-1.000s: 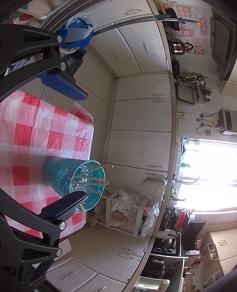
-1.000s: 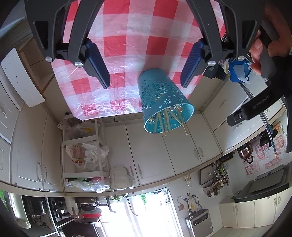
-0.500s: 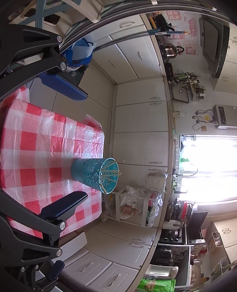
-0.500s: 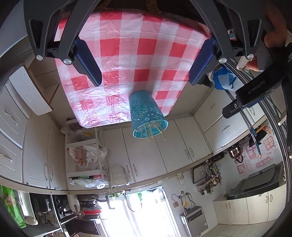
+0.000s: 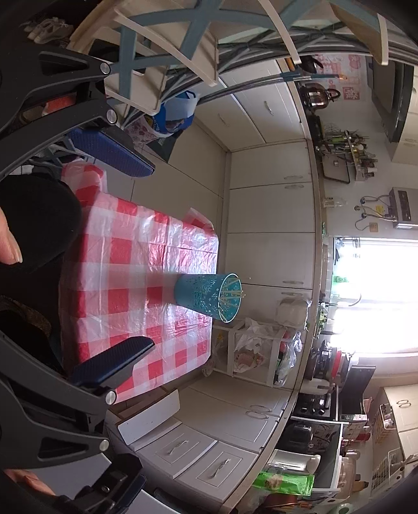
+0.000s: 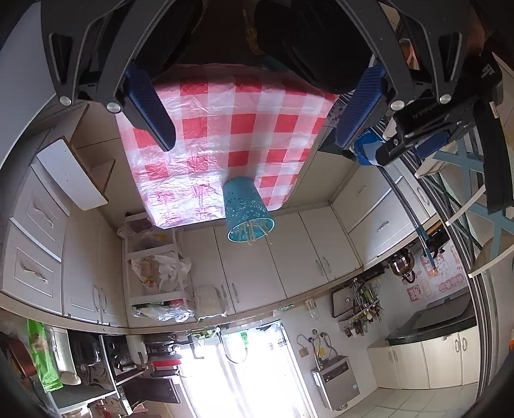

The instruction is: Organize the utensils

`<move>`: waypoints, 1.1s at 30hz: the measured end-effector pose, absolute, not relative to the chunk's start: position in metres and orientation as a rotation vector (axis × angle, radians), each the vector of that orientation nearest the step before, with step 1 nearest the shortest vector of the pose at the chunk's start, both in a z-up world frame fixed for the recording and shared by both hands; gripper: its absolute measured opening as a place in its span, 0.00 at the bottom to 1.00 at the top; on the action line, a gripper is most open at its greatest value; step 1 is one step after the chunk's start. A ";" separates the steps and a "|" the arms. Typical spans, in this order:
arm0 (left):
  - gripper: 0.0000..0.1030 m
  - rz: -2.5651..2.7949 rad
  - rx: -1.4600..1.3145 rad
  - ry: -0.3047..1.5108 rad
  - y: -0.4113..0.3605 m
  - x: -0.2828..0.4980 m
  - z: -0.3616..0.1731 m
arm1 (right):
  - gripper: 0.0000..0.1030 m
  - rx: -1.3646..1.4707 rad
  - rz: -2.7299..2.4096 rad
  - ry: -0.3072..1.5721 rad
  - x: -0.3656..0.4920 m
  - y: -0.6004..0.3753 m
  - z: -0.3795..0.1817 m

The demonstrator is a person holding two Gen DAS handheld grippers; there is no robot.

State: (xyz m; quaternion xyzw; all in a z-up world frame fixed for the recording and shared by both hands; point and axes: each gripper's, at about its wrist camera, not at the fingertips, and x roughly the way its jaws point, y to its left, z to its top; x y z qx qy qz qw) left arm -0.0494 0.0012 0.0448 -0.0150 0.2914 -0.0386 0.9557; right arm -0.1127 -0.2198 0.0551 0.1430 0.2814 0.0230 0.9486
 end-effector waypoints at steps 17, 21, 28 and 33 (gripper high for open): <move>0.93 -0.038 -0.022 0.612 0.016 -0.139 0.039 | 0.93 0.264 0.047 0.590 -0.198 -0.179 0.042; 0.93 -0.056 -0.011 0.608 0.016 -0.148 0.039 | 0.93 0.273 0.030 0.626 -0.200 -0.180 0.036; 0.93 -0.067 0.002 0.618 0.018 -0.162 0.031 | 0.93 0.261 0.030 0.621 -0.211 -0.175 0.037; 0.93 -0.058 -0.018 0.614 0.023 -0.169 0.028 | 0.93 0.249 0.021 0.612 -0.218 -0.174 0.039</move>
